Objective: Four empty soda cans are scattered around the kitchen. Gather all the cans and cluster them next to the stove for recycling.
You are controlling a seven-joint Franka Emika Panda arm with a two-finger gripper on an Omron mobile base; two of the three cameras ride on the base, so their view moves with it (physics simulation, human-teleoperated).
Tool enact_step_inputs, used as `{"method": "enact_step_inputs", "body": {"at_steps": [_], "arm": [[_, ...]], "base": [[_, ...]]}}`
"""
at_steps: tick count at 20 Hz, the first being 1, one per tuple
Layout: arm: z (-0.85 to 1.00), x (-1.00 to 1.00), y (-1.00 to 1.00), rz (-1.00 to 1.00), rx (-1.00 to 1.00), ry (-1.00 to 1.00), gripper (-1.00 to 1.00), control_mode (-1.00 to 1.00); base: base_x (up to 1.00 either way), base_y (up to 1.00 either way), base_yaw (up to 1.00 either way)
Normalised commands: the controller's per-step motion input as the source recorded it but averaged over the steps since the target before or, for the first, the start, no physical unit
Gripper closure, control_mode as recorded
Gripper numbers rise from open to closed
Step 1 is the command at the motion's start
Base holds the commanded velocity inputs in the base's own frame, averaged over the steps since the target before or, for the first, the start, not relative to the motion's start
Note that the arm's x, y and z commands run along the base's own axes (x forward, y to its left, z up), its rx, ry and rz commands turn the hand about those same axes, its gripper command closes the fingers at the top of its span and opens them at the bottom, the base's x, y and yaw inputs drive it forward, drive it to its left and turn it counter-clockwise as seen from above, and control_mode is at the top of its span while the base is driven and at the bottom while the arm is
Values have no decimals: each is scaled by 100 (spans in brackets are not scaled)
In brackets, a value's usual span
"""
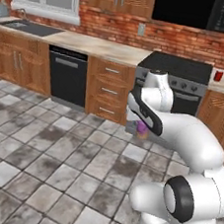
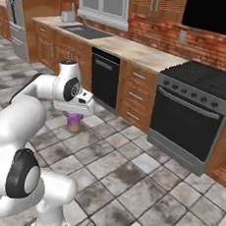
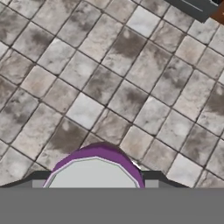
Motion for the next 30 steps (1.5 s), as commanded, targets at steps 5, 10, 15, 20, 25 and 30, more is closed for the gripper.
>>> {"method": "enact_step_inputs", "body": {"at_steps": [5,10,15,20,25,30], "arm": [[0,0,0,0,0,0,100,100],[0,0,0,0,0,0,100,100],[0,0,0,0,0,0,100,100],[0,0,0,0,0,0,100,100],[0,0,0,0,0,0,100,100],[0,0,0,0,0,0,100,100]], "base": [[0,-49,-33],[1,-50,-34],[13,-45,-32],[19,-20,-35],[24,-5,-36],[28,0,-36]]}}
